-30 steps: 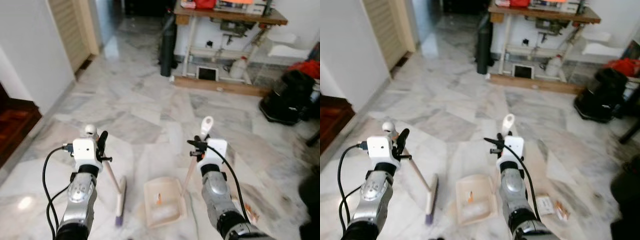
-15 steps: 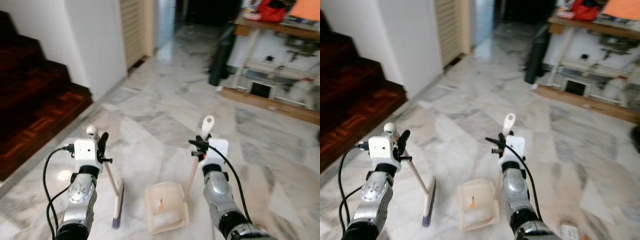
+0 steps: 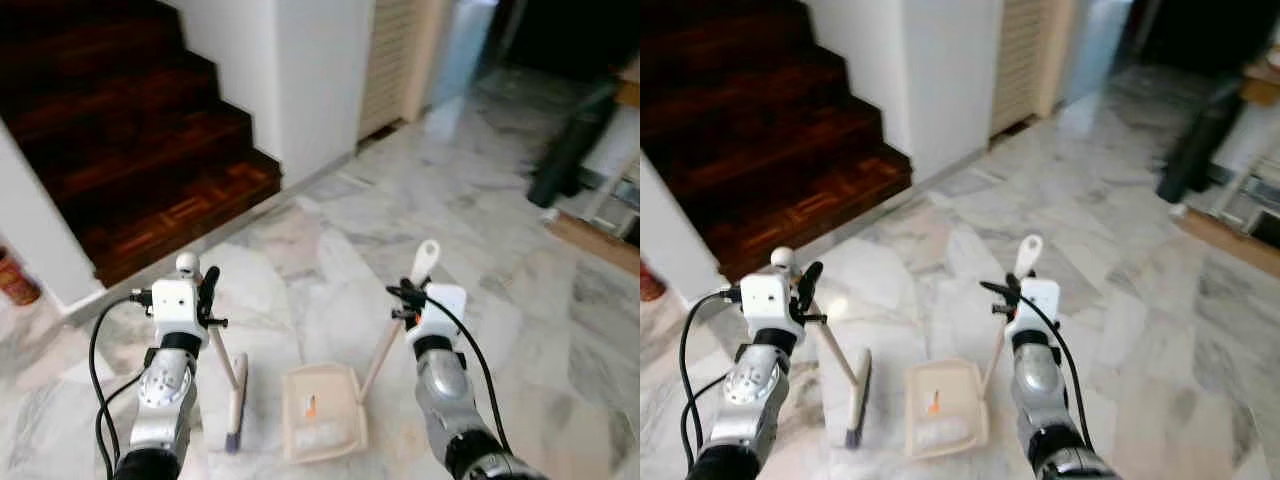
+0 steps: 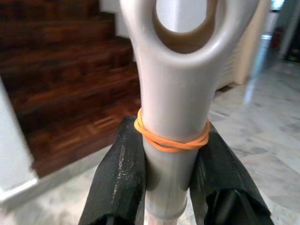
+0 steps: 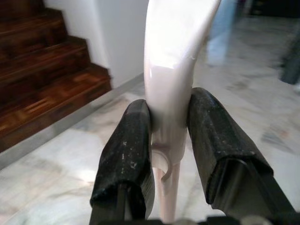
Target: Sweep floor
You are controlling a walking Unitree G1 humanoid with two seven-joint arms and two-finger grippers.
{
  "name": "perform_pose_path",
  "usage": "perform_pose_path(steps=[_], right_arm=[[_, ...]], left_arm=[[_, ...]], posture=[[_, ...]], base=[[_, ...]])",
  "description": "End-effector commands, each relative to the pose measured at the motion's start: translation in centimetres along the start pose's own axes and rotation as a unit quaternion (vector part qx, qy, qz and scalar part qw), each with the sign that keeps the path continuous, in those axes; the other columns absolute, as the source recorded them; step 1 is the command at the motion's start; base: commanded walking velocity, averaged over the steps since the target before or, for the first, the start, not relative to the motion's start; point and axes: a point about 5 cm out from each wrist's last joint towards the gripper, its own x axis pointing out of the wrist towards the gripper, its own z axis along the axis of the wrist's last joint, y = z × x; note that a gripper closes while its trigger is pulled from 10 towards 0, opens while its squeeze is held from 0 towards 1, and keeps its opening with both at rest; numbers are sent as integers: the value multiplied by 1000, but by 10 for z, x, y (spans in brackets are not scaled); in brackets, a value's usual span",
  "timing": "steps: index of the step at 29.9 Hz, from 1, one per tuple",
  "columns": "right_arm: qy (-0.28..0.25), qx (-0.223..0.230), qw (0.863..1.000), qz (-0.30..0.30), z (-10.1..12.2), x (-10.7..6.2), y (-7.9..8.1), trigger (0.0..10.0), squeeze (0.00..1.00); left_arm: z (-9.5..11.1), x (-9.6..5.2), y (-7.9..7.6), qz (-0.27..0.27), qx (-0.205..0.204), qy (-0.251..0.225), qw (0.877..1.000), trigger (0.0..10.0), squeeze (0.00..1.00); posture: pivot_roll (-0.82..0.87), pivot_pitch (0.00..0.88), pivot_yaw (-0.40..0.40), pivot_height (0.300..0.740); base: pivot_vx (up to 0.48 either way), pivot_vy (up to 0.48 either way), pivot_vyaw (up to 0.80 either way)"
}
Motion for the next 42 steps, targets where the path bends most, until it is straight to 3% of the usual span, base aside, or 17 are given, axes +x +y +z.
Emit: perform_pose_path(steps=[1,21,28,42], right_arm=[[-29,3,1000,11,13,6,8,10000,0],[-29,5,1000,10,14,7,6,10000,0],[-26,10,1000,5,14,8,5,10000,0],[-24,9,1000,1,14,9,3,10000,0]], left_arm=[[9,3,1,-3,9,-24,1000,10000,0],[10,5,2,6,8,-24,1000,10000,0],[10,5,1,9,3,-22,1000,10000,0],[10,5,0,9,-1,-22,1000,10000,0]], posture=[[6,0,-64,740],[6,30,-75,740],[5,38,-78,740],[4,42,-82,740]], base=[[0,0,781],[0,0,769],[0,0,0],[0,317,0]])
